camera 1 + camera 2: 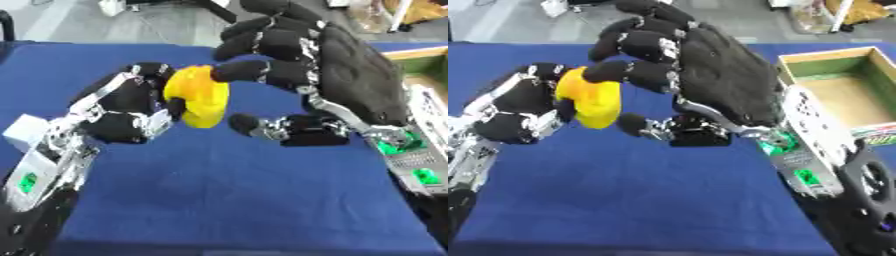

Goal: Pick up the objects with one hand, pass them to the other hand, and then place them into the box on the other side of the table.

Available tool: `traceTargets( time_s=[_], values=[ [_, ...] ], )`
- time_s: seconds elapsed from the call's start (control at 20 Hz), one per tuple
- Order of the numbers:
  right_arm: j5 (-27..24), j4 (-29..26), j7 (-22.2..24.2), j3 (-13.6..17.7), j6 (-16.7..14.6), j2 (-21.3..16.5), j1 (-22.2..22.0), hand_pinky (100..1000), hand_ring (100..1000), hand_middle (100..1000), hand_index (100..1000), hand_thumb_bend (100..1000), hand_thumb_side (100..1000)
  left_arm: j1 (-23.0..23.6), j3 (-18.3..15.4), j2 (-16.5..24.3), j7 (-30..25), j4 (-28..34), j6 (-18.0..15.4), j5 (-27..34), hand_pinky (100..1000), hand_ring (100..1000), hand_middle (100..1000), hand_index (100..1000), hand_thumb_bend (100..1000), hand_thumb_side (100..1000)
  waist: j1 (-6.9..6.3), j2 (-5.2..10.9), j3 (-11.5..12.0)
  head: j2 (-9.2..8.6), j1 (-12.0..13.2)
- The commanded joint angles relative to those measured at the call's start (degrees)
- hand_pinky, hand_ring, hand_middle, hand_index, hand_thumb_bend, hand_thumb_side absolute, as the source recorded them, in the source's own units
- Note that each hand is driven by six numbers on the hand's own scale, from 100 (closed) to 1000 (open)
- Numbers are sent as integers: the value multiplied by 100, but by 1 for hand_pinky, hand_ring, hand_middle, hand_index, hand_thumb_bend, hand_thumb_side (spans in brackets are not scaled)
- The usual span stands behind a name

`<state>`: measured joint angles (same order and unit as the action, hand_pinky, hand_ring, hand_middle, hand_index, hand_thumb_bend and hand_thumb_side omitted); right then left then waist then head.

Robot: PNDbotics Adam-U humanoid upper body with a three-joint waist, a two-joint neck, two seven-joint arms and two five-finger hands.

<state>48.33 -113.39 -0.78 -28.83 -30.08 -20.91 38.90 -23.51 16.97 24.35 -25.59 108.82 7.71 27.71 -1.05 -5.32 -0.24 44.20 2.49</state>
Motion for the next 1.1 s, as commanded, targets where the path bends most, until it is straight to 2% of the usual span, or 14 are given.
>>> traceTargets(
  time_s=[0.05, 0.6, 1.1],
  values=[
    [-77, -120, -41, 11, -89, -50, 137, 986, 829, 764, 787, 412, 100, -156, 39, 167, -31, 200, 43, 92, 652, 590, 463, 526, 100, 100, 67, 145, 14, -9, -2],
    [259, -120, -397, 3, -254, -87, 175, 1000, 855, 785, 794, 438, 100, -147, 177, 197, 89, 420, 242, 239, 669, 615, 479, 542, 100, 100, 63, 130, 12, -9, -5],
    [549, -120, -1276, -172, -300, -291, 123, 1000, 921, 833, 778, 439, 100, -128, 236, 285, 179, 322, 331, 249, 674, 618, 478, 542, 100, 100, 63, 101, 51, -9, -6]
  ],
)
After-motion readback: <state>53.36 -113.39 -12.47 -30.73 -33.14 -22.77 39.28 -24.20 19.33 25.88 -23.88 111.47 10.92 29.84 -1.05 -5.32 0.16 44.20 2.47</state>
